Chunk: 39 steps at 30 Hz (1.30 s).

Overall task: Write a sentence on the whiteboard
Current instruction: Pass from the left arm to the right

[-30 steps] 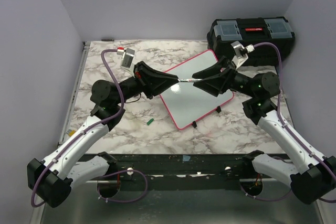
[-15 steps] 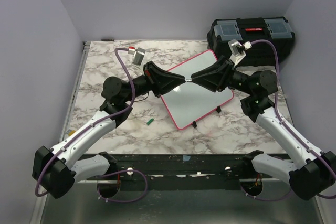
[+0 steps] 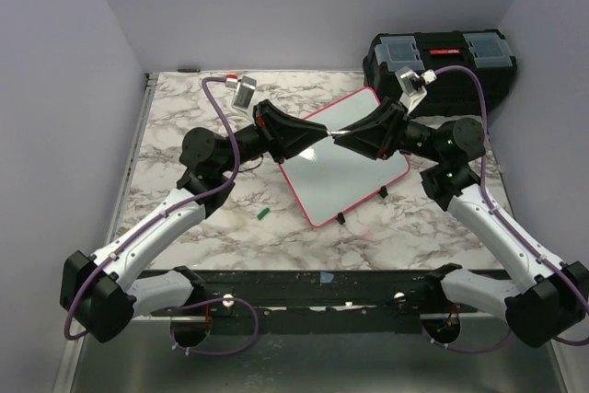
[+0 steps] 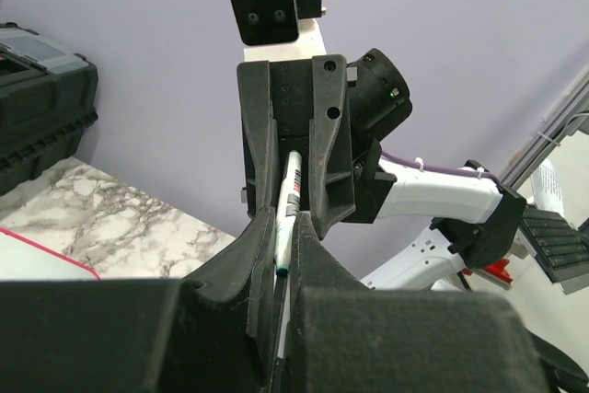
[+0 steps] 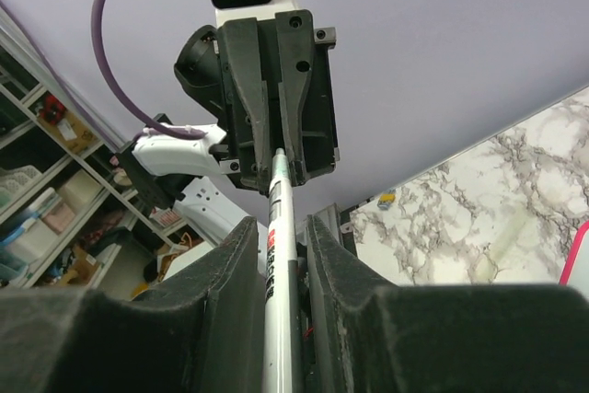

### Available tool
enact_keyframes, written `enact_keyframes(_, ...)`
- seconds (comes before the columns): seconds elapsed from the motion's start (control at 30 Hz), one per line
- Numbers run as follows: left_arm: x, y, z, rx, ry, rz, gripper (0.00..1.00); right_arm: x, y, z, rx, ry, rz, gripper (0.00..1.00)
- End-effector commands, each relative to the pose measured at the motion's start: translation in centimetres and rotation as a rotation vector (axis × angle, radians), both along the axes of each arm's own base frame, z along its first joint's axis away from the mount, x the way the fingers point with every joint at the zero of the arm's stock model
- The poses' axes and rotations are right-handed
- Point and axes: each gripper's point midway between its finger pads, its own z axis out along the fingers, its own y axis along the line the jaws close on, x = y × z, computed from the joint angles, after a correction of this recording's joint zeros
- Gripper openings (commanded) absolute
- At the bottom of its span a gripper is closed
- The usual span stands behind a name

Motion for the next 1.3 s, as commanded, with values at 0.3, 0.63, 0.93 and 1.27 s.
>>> enact_keyframes(0.3,-0.6,-0.8,-0.9,0.059,-0.021,-0.041,0.0,-0.6,0.0,1.0,0.01,-0.036,0.008,0.35)
enact_keyframes(0.63,-1.0,-0.4,-1.7,0.083,-0.029,-0.03,0.0,-0.9,-0.1,1.2,0.021,-0.041,0.017,0.36)
enact_keyframes(0.93,-1.0,0.1,-2.0,0.107,-0.04,0.01,0.0,-1.0,0.0,0.9,0.011,-0.039,0.026,0.35)
enact_keyframes(1.27,-0.4,-0.4,-1.7,0.102,-0.035,0.004,0.0,-1.1,0.3,0.3,-0.01,-0.028,0.056,0.31)
